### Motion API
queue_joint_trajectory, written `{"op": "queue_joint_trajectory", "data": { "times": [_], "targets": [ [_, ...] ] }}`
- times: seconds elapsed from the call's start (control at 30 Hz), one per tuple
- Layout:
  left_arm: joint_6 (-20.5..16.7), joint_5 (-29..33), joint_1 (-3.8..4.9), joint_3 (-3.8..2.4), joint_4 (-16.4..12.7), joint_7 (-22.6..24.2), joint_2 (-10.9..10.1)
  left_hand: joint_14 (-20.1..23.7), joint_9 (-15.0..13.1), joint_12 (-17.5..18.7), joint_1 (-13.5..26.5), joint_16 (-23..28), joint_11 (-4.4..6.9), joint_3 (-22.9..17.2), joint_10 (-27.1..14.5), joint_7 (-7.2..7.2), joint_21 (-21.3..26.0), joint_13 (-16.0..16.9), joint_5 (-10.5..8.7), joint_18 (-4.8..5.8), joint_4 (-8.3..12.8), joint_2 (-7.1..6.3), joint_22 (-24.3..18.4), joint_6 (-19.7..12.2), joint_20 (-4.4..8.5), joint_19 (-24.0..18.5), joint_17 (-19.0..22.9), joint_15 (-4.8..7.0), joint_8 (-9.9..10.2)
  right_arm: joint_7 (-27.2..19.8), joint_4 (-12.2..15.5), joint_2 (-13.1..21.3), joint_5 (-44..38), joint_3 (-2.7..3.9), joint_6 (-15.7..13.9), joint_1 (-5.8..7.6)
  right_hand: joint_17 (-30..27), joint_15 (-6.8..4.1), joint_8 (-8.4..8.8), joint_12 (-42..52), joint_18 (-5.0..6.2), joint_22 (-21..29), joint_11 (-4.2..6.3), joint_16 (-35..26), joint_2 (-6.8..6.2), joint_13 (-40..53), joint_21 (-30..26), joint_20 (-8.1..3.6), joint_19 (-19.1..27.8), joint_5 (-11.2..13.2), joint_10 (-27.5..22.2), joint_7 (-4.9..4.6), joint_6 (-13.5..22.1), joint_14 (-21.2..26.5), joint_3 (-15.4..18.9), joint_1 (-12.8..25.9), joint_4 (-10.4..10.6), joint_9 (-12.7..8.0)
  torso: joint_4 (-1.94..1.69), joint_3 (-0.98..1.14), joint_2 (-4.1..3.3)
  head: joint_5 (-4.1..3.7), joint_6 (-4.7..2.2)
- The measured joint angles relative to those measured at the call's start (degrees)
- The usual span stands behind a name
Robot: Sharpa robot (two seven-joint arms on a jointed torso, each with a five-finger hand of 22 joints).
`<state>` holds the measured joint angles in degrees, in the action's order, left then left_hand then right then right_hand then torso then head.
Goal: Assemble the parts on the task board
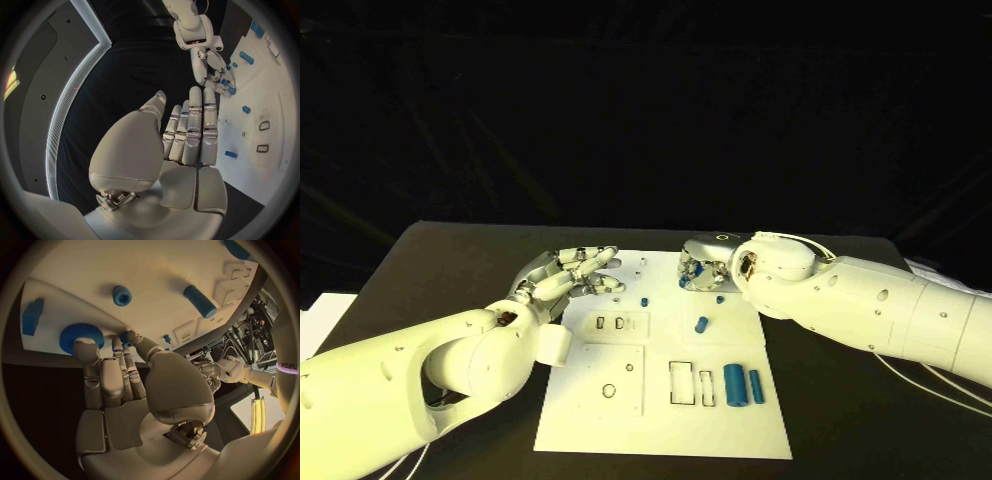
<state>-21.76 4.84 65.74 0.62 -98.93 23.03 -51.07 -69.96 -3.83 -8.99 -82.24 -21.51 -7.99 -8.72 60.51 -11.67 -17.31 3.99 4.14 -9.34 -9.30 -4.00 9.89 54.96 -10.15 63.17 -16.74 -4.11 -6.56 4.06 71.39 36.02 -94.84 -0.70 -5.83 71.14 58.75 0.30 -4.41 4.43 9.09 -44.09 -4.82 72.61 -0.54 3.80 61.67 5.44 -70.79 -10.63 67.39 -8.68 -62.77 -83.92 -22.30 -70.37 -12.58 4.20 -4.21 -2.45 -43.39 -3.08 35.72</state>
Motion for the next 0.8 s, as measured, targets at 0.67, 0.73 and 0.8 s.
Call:
{"op": "queue_joint_trajectory", "data": {
  "times": [0.67,0.73,0.8],
  "targets": [
    [0.0,0.05,0.05,-0.09,0.04,-0.18,-0.25,0.35,0.0,0.36,-0.3,-0.5,-0.2,-0.38,-0.21,0.0,-0.21,0.0,0.0,0.0,1.02,0.3,0.2,0.0,0.0,0.0,-0.78,-0.06,0.27,-0.52,1.39,0.46,2.96,-0.06,-11.06,-0.18,2.22,-0.54,-0.45,0.37,-0.69,-3.67,0.76,1.56,1.3,0.0,3.14,-0.32,-0.32,2.98,2.29,0.94,-1.74,-0.1,-1.89,-0.21,2.08,0.19,-0.16,-0.05,-0.38,0.25,-0.54],
    [0.0,0.07,0.06,-0.09,0.06,-0.19,-0.25,0.42,0.0,0.36,-0.31,-0.5,-0.2,-0.38,-0.21,0.0,-0.21,0.0,0.0,0.01,1.02,0.3,0.2,0.0,0.0,0.0,-0.78,0.01,0.27,-0.47,0.98,-0.04,3.51,-0.04,-12.25,-0.16,2.22,-0.54,-0.44,0.37,-0.7,-3.66,0.76,1.56,1.33,0.0,3.14,-0.32,-0.32,3.0,2.29,0.94,-1.74,-0.1,-1.89,-0.18,2.08,0.2,-0.22,-0.07,-0.42,0.25,-0.65],
    [-0.01,0.08,0.06,-0.1,0.08,-0.19,-0.24,0.41,0.0,0.36,-0.31,-0.5,-0.2,-0.38,-0.21,0.0,-0.21,0.0,0.0,0.01,1.02,0.3,0.2,0.0,0.0,0.0,-0.78,0.01,0.27,-0.32,0.43,-0.73,3.97,-0.02,-13.12,-0.14,2.22,-0.54,-0.43,0.37,-0.7,-3.66,0.76,1.77,1.36,0.0,3.14,-0.32,-0.32,3.01,2.29,0.94,-1.74,-0.1,-1.89,-0.15,2.08,0.2,-0.27,-0.08,-0.44,0.23,-0.76]
  ]
}}
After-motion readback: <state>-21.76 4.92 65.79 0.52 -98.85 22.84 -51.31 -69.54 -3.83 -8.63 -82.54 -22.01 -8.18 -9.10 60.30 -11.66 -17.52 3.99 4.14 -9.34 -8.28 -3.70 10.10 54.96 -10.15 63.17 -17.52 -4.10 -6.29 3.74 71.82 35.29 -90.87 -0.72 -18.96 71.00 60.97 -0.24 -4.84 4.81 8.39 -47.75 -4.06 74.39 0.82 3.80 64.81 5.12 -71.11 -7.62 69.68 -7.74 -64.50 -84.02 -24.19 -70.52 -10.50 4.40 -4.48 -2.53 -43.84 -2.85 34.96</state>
